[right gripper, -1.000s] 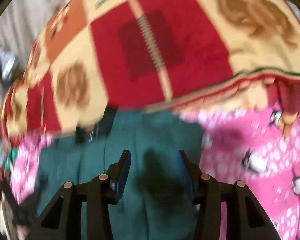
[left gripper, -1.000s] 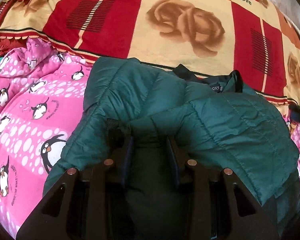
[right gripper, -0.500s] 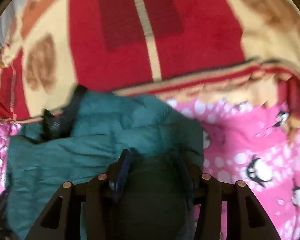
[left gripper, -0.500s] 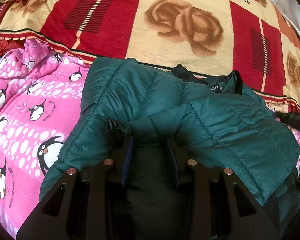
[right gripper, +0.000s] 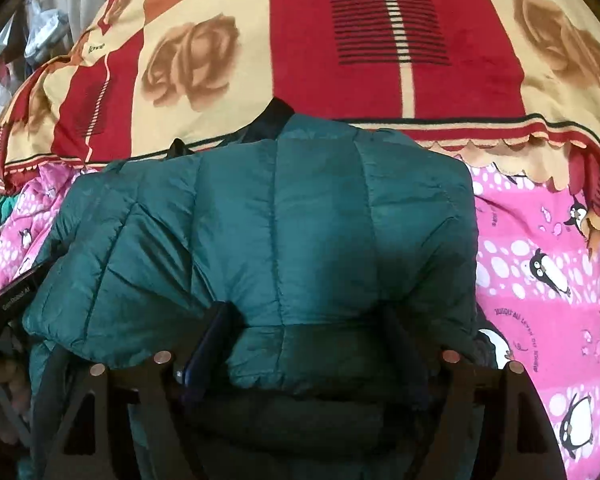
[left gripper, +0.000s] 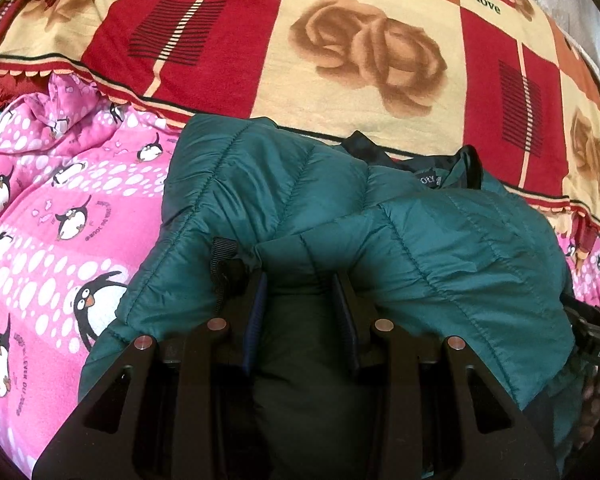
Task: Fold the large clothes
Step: 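Fold the collar edge toward the hem with the left gripper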
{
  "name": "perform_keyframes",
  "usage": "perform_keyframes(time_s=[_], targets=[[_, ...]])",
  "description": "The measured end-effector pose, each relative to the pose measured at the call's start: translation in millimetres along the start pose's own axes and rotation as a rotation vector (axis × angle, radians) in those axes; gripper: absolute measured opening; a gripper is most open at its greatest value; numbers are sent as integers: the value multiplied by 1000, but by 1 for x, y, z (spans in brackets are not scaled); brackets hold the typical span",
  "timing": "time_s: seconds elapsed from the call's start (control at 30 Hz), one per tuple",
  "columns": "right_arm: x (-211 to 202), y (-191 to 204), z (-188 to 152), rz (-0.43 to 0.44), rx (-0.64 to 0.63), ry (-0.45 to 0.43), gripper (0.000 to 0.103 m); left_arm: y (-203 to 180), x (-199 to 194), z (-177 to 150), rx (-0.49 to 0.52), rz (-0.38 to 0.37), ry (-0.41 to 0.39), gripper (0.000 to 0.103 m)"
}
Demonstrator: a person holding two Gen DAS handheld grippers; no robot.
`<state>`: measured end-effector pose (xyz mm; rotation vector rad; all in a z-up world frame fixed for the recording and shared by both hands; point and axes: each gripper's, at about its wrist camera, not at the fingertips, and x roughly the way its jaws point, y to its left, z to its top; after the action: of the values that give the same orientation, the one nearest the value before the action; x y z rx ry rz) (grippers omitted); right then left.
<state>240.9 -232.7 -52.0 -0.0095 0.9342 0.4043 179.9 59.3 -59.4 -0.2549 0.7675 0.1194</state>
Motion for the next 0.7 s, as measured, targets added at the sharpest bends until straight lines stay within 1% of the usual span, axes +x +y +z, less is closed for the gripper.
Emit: perform_keyframes(time_s=[0.1,0.13,0.17,0.2,0.23,0.3,0.33,0.4,0.43,0.47,0.5,0.53,0.57,0.6,0.63,0.67,0.7], targets=[[-20,5,5,-42,-20,35,75,7,-5,2,-30,-50,14,34],[-36,7,6,-47,-18,29,73,12,-9,5,-44,-79,32,34],[-48,9,4,-33,-20,12,73,17,-16,9,-48,-104,54,33],[-70,9,0,-15,-34,-13,73,21,-25,11,-50,-115,63,33],[-84,7,-4,-18,-48,-24,73,28,-39,13,-42,-120,61,34],[-108,1,-17,-16,-67,-31,73,35,-63,14,-7,-88,44,34],[-122,-5,-27,-5,-70,-24,73,43,-79,12,28,-71,31,34],[-139,-14,-48,30,-55,-3,73,55,-100,5,63,-60,25,34],[-142,-17,-56,51,-48,8,73,65,-111,-3,78,-60,37,36],[-145,-20,-69,86,-43,28,73,72,-116,-10,82,-62,50,48],[-145,-22,-79,105,-47,50,73,80,-121,-22,84,-67,75,57],[-137,-22,-95,120,-60,102,73,85,-121,-31,87,-74,94,66],[-131,-20,-103,119,-68,137,73,88,-118,-45,99,-86,132,66],[-116,-21,-117,108,-79,201,74,90,-114,-55,115,-93,175,66],[-113,-23,-123,103,-79,208,74,91,-105,-68,139,-93,246,66],[-116,-26,-126,109,-64,182,74,91,-106,-76,164,-91,236,66],[-118,-28,-124,115,-39,171,74,91,-114,-78,186,-86,194,66]])
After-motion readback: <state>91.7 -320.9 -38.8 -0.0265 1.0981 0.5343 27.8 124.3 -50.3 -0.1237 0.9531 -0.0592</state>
